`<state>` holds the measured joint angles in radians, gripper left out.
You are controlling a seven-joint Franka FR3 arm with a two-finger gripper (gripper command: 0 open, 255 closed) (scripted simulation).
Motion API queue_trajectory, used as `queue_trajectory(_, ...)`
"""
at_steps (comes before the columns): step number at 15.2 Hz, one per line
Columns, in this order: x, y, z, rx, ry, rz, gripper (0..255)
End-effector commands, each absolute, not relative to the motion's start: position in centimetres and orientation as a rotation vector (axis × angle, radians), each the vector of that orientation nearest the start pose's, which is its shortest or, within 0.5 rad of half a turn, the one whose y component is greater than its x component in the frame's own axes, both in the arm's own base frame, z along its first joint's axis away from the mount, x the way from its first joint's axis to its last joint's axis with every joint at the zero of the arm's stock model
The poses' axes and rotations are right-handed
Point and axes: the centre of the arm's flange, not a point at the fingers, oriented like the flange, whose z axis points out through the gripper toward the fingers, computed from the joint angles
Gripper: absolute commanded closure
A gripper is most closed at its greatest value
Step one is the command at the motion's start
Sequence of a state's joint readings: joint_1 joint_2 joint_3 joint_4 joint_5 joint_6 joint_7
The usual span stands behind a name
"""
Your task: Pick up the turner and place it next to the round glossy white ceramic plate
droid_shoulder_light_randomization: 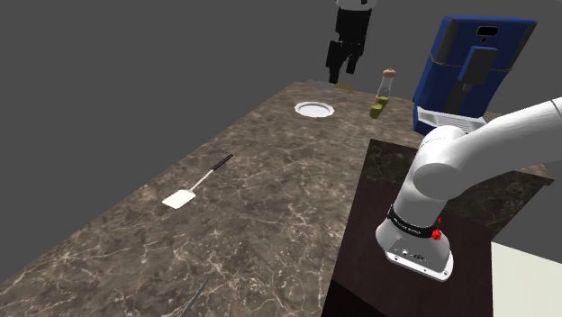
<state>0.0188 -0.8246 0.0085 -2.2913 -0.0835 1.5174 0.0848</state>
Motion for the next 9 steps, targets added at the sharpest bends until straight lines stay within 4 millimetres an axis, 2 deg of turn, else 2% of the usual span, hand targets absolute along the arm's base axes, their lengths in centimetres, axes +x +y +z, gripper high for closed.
queue_trajectory(1,29.1,0.0,62.8,-3.225,0.108,-0.09,0)
queue_trajectory(9,31.0,8.8,57.4,-3.175,0.537,-0.091,0)
